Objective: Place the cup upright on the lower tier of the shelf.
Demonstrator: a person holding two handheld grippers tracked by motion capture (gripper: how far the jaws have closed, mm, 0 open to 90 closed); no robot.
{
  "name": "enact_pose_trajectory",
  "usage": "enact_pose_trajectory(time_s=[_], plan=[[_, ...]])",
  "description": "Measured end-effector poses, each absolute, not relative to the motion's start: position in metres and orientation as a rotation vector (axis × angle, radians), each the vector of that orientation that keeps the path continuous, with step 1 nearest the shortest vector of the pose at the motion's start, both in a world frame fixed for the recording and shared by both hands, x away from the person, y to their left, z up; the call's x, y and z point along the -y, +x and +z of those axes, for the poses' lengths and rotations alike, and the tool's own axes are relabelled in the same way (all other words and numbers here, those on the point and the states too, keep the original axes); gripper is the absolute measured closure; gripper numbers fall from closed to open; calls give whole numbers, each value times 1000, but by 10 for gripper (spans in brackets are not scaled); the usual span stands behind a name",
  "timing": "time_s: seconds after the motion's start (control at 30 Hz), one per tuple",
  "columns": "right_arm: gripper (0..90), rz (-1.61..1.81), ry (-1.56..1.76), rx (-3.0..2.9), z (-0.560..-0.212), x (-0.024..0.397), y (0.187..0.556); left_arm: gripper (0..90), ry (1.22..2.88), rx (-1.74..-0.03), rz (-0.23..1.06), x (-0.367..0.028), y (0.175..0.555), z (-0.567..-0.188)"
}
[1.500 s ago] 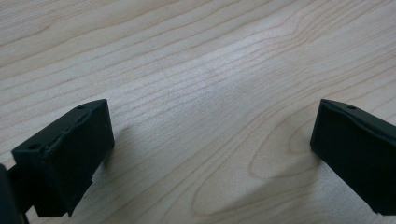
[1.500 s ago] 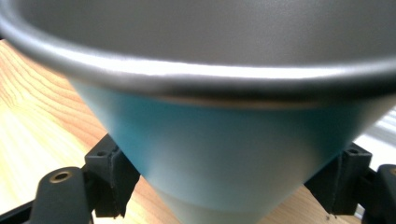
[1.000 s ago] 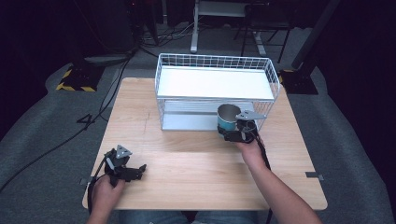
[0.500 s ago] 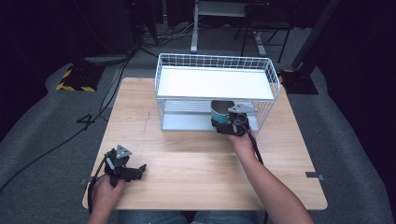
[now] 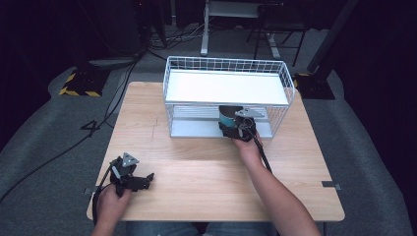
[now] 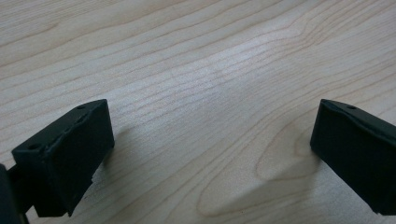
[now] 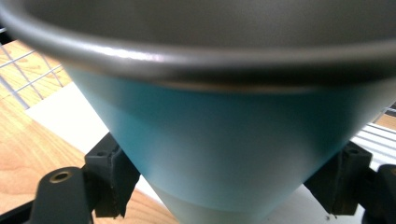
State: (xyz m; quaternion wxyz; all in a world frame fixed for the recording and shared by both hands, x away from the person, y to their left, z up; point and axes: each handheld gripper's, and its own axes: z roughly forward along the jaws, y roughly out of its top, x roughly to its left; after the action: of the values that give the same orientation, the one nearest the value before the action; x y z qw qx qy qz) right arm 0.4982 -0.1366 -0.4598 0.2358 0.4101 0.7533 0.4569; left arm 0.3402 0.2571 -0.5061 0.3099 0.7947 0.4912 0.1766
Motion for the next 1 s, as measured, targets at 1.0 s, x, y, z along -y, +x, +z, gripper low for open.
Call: enact_pose_trajectory(time_s=[1.0], plan=[[220, 1192, 1135, -2023, -477, 118, 522, 0, 2099, -1299, 467, -257, 340, -506]])
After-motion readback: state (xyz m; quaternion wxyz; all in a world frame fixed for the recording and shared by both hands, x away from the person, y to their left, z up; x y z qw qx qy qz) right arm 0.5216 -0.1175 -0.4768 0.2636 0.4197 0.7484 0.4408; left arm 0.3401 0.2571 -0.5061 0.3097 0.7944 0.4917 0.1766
